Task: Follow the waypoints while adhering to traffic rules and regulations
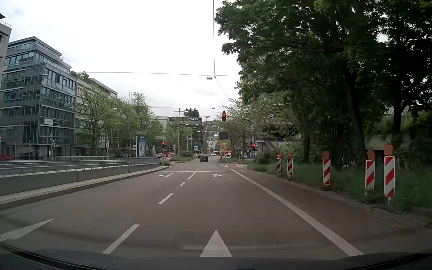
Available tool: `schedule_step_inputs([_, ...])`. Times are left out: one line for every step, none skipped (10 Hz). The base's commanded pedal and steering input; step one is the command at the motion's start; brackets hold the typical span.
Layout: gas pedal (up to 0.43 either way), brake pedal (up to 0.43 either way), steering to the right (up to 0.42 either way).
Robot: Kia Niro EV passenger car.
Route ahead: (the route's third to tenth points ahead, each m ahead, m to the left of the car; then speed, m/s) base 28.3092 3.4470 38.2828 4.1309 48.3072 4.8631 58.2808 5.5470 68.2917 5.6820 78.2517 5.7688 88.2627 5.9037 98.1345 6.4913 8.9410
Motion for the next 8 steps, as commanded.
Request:
schedule_step_inputs([0.0,0.213,-0.01])
schedule_step_inputs([0.0,0.22,-0.01])
schedule_step_inputs([0.0,0.226,-0.01])
schedule_step_inputs([0.0,0.226,-0.01])
schedule_step_inputs([0.0,0.226,-0.01])
schedule_step_inputs([0.0,0.232,-0.01])
schedule_step_inputs([0.0,0.238,-0.01])
schedule_step_inputs([0.0,0.238,-0.01])
